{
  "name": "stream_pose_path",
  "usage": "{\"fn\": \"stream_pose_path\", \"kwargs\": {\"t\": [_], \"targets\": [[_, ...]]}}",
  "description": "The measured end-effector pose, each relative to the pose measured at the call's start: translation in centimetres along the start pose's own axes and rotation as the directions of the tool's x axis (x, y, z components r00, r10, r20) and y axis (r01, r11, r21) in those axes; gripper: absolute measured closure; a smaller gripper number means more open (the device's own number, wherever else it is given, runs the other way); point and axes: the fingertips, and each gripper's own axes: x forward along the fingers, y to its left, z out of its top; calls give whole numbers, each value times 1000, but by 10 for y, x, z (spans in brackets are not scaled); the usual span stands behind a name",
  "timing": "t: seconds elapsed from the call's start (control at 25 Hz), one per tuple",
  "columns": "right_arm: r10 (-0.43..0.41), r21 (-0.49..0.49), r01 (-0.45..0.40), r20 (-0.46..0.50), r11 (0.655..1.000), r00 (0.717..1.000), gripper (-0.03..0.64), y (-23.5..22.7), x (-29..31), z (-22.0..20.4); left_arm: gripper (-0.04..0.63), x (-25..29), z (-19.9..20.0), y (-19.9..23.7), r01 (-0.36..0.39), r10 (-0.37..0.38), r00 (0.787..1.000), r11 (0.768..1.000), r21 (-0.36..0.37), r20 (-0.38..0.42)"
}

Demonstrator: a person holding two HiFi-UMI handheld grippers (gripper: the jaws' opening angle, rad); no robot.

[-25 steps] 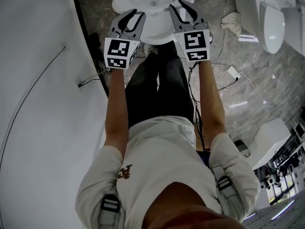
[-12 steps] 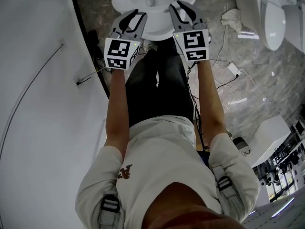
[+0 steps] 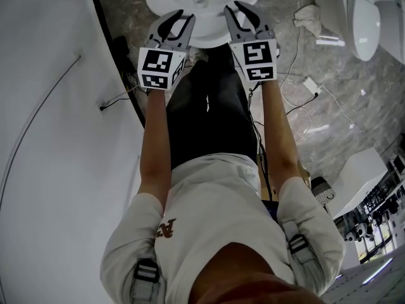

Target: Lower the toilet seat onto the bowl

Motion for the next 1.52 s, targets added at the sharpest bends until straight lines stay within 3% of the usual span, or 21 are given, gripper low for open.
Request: {"fn": "stream_pose_path", "kwargs": {"t": [1.52], "targets": [[65,78,-56,-123,995,990,531,36,-12,-87,477,-6,-87,-31,20,-27,993,998,-58,-116]]}}
